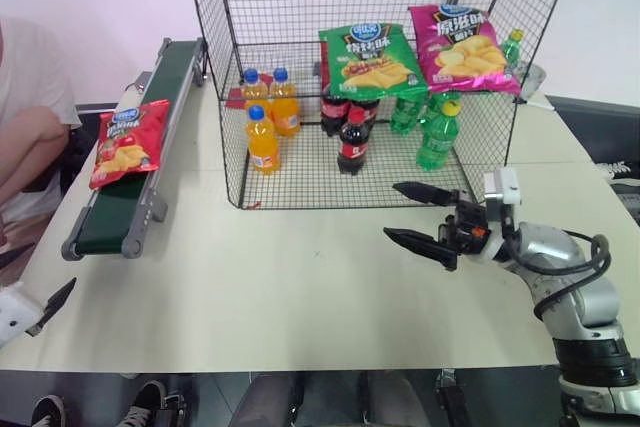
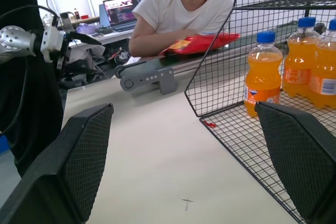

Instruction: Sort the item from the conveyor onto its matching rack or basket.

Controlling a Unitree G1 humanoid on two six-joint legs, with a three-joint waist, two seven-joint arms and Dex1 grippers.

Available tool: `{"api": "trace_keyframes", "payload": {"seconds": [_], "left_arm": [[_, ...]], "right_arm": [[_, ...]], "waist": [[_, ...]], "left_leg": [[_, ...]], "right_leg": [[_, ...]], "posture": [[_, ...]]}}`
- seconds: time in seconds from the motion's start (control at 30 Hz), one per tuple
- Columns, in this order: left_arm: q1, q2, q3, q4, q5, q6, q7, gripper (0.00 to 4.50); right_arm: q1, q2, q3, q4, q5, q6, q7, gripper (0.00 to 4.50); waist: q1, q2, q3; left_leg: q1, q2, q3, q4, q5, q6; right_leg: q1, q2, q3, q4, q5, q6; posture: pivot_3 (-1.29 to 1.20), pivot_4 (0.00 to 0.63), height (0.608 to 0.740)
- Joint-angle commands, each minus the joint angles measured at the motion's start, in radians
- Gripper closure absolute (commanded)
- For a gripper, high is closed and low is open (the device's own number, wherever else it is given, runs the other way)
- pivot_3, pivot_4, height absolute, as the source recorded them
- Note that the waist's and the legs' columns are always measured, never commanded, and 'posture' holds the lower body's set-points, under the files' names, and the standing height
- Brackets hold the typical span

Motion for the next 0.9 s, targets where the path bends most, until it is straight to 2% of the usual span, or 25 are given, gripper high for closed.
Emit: {"api": "trace_keyframes", "payload": {"seconds": [0.03,0.13,0.53,0.77,0.87,0.9], "left_arm": [[-0.036,0.033,-0.016,-0.003,0.119,0.001,0.151,0.29],[-0.055,0.040,-0.067,-0.013,0.237,-0.006,0.262,0.29],[-0.123,0.022,-0.193,-0.010,0.322,0.071,0.510,0.29],[-0.138,0.036,-0.249,0.026,0.335,0.086,0.578,0.29],[-0.150,0.034,-0.276,0.034,0.296,0.064,0.554,1.07],[-0.153,0.035,-0.284,0.036,0.301,0.068,0.558,1.57]], "right_arm": [[-0.012,0.003,-0.010,-0.017,0.009,-0.005,-0.004,0.00],[-0.012,0.000,-0.006,-0.014,-0.001,-0.013,-0.002,0.00],[0.000,-0.016,-0.027,-0.020,-0.014,-0.015,-0.016,0.00],[-0.002,-0.023,-0.037,-0.016,-0.016,-0.016,-0.020,0.00],[-0.005,-0.023,-0.035,-0.013,-0.022,-0.019,-0.022,0.00],[-0.006,-0.024,-0.036,-0.012,-0.022,-0.019,-0.022,0.00]], "waist": [[0.001,0.000,0.000],[0.001,0.000,0.000],[-0.003,0.000,0.000],[-0.002,0.000,0.000],[-0.001,-0.001,0.000],[-0.001,-0.001,0.000]], "left_leg": [[0.000,0.000,0.000,0.000,0.000,0.000],[0.000,0.000,0.000,0.000,0.000,0.000],[0.000,0.000,0.000,0.000,0.000,0.000],[0.000,0.000,0.000,0.000,0.000,0.000],[0.000,0.000,0.000,0.001,0.000,0.000],[0.000,0.000,0.000,0.001,0.000,0.000]], "right_leg": [[0.000,0.000,0.000,0.000,0.000,0.000],[0.000,0.000,0.000,0.000,0.000,0.000],[0.000,0.001,0.000,0.001,0.000,0.000],[0.000,0.001,0.000,0.001,0.000,0.000],[0.000,0.001,0.000,0.002,0.000,0.000],[0.000,0.001,0.000,0.002,0.000,0.000]], "posture": [[0.00,0.150,0.740],[0.00,0.150,0.740],[0.00,0.150,0.740],[0.00,0.150,0.740],[0.00,0.150,0.740],[0.00,0.150,0.740]]}}
